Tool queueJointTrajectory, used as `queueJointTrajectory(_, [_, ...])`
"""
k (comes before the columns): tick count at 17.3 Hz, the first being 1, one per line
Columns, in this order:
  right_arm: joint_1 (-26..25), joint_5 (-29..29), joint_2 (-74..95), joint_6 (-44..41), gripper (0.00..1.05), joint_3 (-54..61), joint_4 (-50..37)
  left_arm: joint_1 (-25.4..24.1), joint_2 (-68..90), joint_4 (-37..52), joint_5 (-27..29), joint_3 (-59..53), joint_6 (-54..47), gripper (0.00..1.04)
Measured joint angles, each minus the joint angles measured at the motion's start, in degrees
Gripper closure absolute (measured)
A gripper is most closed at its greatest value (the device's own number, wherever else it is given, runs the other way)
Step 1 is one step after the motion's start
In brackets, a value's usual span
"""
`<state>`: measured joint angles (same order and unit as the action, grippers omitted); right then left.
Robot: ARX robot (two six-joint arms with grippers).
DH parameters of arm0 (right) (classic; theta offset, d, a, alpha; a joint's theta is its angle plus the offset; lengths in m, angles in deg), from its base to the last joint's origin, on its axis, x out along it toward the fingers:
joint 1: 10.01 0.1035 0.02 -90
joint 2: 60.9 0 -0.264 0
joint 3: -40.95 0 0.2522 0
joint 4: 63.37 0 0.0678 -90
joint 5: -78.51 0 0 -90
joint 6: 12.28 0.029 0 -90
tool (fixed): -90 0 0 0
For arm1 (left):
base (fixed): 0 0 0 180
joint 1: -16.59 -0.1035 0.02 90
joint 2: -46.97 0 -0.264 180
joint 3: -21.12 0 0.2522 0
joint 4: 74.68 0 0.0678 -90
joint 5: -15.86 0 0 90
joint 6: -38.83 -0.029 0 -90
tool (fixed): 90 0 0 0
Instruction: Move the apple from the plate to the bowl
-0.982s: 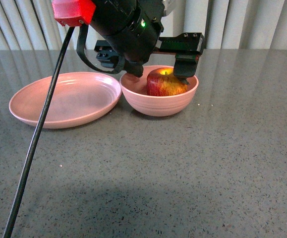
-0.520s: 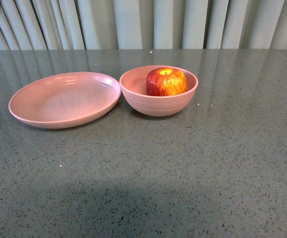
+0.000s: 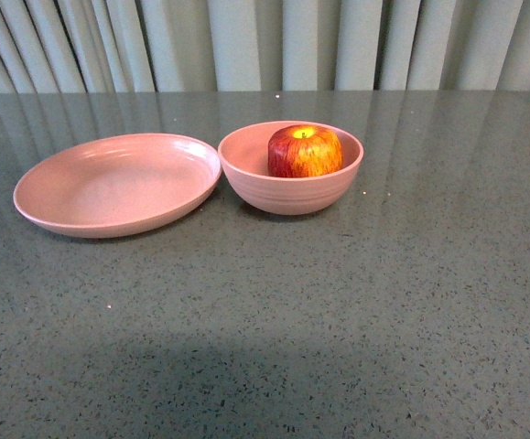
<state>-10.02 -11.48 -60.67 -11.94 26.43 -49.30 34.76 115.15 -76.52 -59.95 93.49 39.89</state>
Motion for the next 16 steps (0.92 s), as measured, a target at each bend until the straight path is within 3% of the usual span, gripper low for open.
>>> queueJointTrajectory(2, [0.00, -0.02, 0.00, 0.00, 0.07, 0.00, -0.04, -5.25, -8.39, 6.25, 0.74, -13.31, -0.02, 0.52])
queueJointTrajectory(6, [0.00, 0.00, 0.00, 0.00, 0.07, 0.00, -0.02, -8.79, -16.68, 12.87, -5.05, -32.50, -0.17, 0.99])
queueJointTrajectory(7, [0.00, 0.00, 0.00, 0.00, 0.07, 0.00, -0.04, -9.94, -19.04, 13.99, -5.55, -35.30, -0.20, 1.03])
queueJointTrajectory(13, [0.00, -0.02, 0.00, 0.00, 0.07, 0.00, -0.04, -13.33, -27.45, 15.91, -9.20, -46.25, -0.22, 1.04])
queueJointTrajectory(16, [0.00, 0.00, 0.00, 0.00, 0.07, 0.00, -0.04, -18.49, -31.80, 15.28, -13.33, -49.48, -0.20, 1.04])
